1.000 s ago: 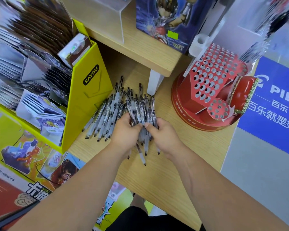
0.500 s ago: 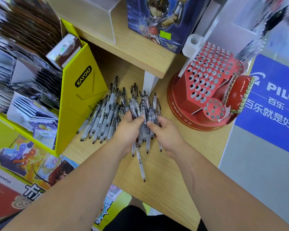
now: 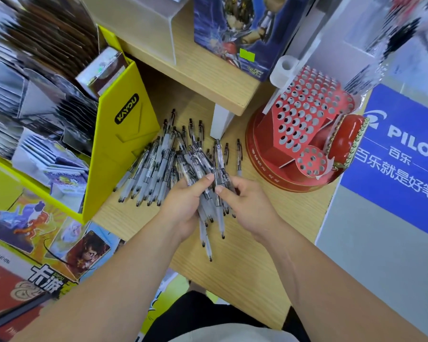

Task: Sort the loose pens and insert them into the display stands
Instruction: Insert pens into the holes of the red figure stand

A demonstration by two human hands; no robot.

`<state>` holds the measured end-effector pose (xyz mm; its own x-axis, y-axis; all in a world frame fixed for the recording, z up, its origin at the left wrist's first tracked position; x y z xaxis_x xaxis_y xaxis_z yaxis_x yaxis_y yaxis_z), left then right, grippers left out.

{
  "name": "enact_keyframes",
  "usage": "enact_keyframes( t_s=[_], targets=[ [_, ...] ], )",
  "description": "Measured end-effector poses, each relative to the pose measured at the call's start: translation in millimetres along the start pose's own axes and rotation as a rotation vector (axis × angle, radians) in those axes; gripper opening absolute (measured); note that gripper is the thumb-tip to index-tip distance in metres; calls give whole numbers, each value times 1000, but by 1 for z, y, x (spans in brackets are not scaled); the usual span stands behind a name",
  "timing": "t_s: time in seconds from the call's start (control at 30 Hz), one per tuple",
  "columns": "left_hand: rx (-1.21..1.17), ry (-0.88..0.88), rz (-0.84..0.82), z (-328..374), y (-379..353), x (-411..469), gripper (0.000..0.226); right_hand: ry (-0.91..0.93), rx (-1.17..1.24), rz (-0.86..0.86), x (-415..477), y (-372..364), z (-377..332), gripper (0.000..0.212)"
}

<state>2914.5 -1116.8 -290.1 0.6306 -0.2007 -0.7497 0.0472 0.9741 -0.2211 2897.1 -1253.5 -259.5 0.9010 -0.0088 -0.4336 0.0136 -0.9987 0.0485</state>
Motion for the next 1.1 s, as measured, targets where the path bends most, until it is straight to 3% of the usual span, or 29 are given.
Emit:
enact_keyframes(
  t_s=[0.13, 0.23, 0.3, 0.43, 0.47, 0.57, 0.6, 0.8, 0.9, 1.0, 1.1],
  targets=[
    [-101, 48, -10, -5, -6, -10, 99, -15, -62, 36, -13, 5, -5, 15],
    [-140, 110, -54, -7, -14, -21, 77, -24, -74, 127, -24, 11, -10, 4],
    [-140, 113, -90, -8, -18, -27, 63, -19, -99, 181, -32, 16, -12, 13],
    [-199, 124, -109, -14, -30, -35, 87, -1, -256, 225, -49, 24, -14, 17],
    [-195, 139, -102, -16, -34, -38, 82, 0, -273, 228, -52, 25, -14, 18],
    [-141, 167, -75, -21, -47, -44, 37, -7, -315, 254, -62, 29, -16, 29],
    [-136, 174, -70, -22, -52, -47, 34, -7, -309, 259, -65, 32, -17, 30],
    [-121, 94, -59, -22, -77, -60, 86, -20, -308, 316, -80, 57, -20, 48],
    [-178, 56, -55, -21, -91, -68, 91, 92, -442, 274, -85, 66, -29, 53],
    [-232, 56, -37, -25, -105, -70, 80, 187, -530, 161, -89, 80, -36, 48],
    [-235, 30, -6, -32, -131, -73, 47, 243, -446, 58, -91, 106, -31, 11]
  ],
)
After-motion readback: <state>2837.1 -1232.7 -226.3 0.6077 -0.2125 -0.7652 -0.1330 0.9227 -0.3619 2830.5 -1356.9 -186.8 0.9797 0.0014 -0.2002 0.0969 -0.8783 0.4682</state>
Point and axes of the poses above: each hand's wrist, its own x-axis towards the middle knuckle, its own y-axis out of the back of the hand, z = x × y, the point moved 4 cm from there along x, towards the middle knuckle, and after that the axes turned 10 degrees about x, right-handed, at the moved point
